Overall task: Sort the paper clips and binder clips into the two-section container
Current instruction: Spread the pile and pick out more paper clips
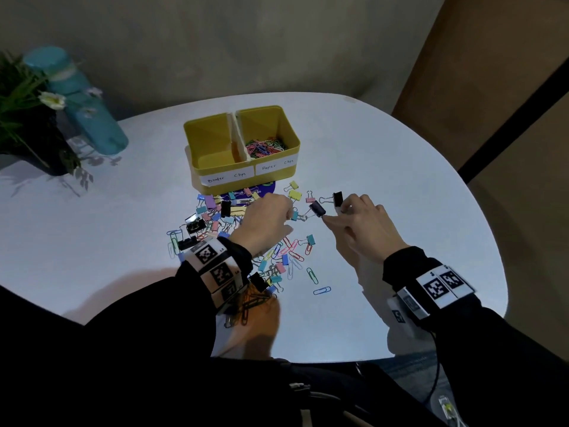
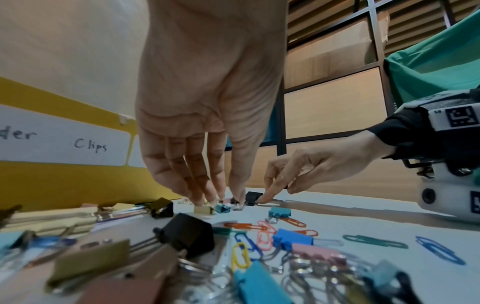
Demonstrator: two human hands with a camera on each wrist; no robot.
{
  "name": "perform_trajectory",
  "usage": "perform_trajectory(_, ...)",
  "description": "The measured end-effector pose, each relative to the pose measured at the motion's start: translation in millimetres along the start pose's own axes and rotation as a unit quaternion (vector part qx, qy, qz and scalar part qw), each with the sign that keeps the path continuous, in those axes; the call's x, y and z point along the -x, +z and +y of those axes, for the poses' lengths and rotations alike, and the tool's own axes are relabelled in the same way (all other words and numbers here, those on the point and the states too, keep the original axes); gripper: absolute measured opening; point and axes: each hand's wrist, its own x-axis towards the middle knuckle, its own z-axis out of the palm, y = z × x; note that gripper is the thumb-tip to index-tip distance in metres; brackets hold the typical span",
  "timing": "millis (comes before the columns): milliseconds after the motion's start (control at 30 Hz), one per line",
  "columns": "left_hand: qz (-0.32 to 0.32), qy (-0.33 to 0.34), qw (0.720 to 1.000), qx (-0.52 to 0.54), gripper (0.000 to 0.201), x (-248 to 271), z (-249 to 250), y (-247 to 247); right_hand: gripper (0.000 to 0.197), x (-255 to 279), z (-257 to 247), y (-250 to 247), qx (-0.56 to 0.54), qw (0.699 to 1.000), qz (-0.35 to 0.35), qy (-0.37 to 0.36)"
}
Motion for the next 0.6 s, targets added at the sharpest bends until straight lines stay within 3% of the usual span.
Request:
perform_trajectory(267,-0.023,0.035,0.992,-0.122,0.019,-25.8,35.0,0.5,0.034,0.2,-0.7,0.0,-0.005,1.0,0.019,0.016)
perform_trajectory(400,-0.032,0.047,0.984,-0.166,0.028,-36.3,36.5,-1.0,0.029,-0.5,-1.5,-4.0,-0.025,0.998,0.029,0.048)
perform_trajectory(600,-0.021,0.044,0.992,-0.115,0.016,-38.5,28.5,-6.3,0.03,-4.8,-2.2,-2.9,-0.003,0.999,0.01,0.035)
